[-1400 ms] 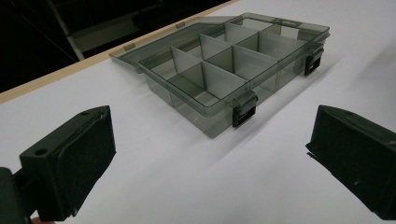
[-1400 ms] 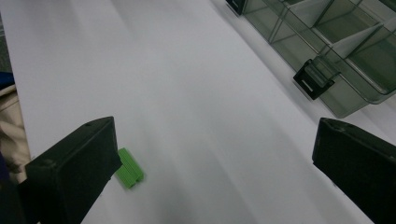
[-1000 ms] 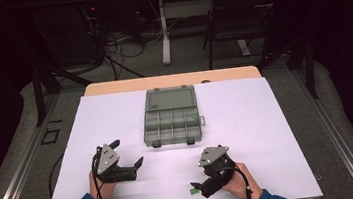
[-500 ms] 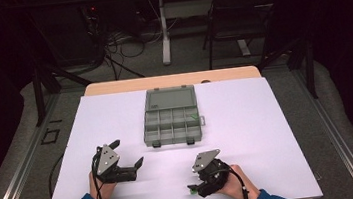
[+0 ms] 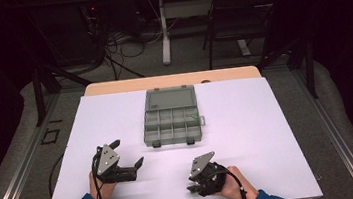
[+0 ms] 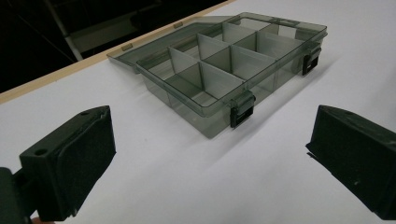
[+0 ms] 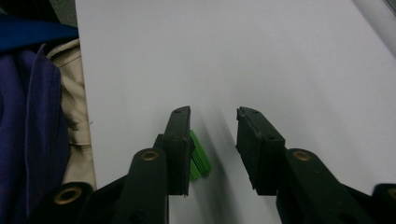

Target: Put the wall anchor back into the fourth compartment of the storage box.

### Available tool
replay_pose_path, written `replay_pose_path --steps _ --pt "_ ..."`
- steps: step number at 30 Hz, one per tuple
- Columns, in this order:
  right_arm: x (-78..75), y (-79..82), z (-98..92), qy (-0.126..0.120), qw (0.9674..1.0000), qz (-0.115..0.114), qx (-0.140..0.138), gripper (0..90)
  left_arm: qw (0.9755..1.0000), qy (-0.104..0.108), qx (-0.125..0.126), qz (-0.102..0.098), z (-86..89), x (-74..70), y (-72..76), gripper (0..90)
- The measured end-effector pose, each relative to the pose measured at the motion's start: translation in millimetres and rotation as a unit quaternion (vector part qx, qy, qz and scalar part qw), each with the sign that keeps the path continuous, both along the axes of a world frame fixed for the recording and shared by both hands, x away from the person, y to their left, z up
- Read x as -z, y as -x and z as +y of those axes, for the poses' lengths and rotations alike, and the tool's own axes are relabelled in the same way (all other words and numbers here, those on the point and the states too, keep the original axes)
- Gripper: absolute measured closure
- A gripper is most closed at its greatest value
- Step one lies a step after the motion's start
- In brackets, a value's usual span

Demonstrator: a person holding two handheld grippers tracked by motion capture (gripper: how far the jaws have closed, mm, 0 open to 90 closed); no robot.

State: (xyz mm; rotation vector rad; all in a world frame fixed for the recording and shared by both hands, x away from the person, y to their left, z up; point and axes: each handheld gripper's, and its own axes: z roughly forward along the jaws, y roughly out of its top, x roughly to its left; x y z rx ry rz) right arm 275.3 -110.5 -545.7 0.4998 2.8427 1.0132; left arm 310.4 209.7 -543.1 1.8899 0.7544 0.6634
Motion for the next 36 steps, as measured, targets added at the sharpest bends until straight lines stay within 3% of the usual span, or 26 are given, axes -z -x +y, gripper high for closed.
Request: replay_pose_path --steps 13,22,27,31,36 --pt "0.9 -1.2 -0.5 -0.009 0.9999 0.013 -0.007 74.9 1.0 -0.002 0.0 -0.001 -0.6 0.1 -0.3 0.1" --pt "1.5 -2.7 -3.1 -0.013 0.9997 0.017 -0.01 75.5 1.0 -0.002 0.0 -0.001 -0.3 0.1 -0.2 0.1" --pt "4.7 -2.8 -2.1 -0.005 0.9998 0.017 -0.003 77.8 1.0 -0.001 0.001 0.0 -0.4 0.3 -0.6 0.1" --pt "6.0 -5.5 -3.8 -0.011 0.9998 0.016 0.001 83.1 1.0 -0.002 0.002 0.0 -0.3 0.7 -1.5 0.1" --pt "6.1 -4.9 -4.3 -0.014 0.9997 0.018 0.004 83.4 1.0 -0.005 0.003 0.001 -0.4 0.7 -1.2 0.1"
